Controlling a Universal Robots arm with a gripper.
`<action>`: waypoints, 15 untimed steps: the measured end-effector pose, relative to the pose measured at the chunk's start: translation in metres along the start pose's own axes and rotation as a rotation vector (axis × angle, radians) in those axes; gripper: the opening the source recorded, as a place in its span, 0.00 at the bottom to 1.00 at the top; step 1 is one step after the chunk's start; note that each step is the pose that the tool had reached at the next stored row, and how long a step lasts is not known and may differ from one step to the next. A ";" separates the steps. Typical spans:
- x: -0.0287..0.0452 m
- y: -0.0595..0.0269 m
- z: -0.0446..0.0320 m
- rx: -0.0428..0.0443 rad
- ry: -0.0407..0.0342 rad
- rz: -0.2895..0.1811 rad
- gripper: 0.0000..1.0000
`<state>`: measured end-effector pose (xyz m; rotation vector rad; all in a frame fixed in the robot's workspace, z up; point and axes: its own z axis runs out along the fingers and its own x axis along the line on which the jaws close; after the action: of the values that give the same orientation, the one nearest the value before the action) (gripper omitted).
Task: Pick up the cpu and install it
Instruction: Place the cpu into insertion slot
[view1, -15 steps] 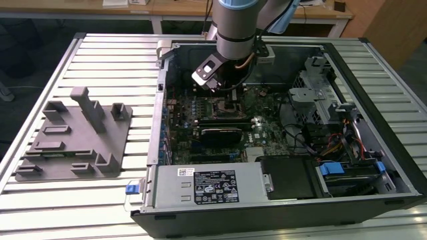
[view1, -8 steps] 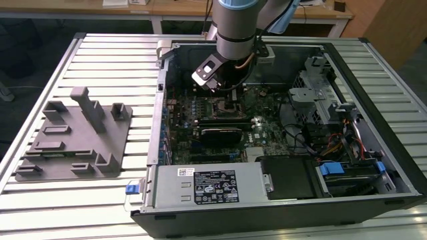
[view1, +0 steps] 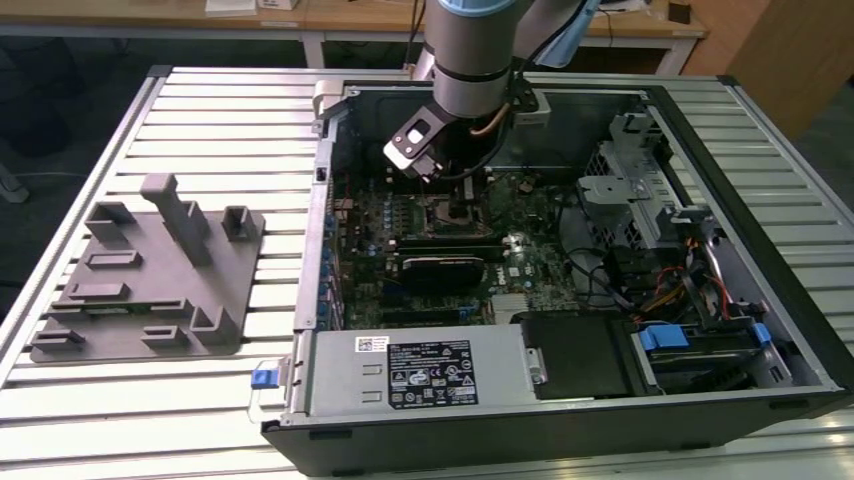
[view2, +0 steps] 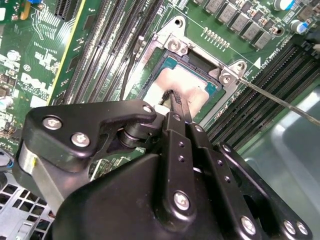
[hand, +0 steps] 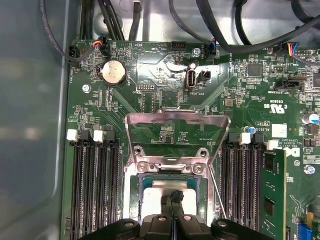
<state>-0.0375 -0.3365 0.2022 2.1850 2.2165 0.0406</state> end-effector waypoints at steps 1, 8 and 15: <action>0.0000 0.0000 -0.0015 0.0000 0.0000 0.000 0.11; 0.0000 0.0006 -0.0157 -0.0006 0.0000 0.000 0.11; 0.0001 0.0013 -0.0343 -0.0025 0.0000 0.000 0.11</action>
<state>-0.0375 -0.3363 0.2365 2.1838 2.2152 0.0433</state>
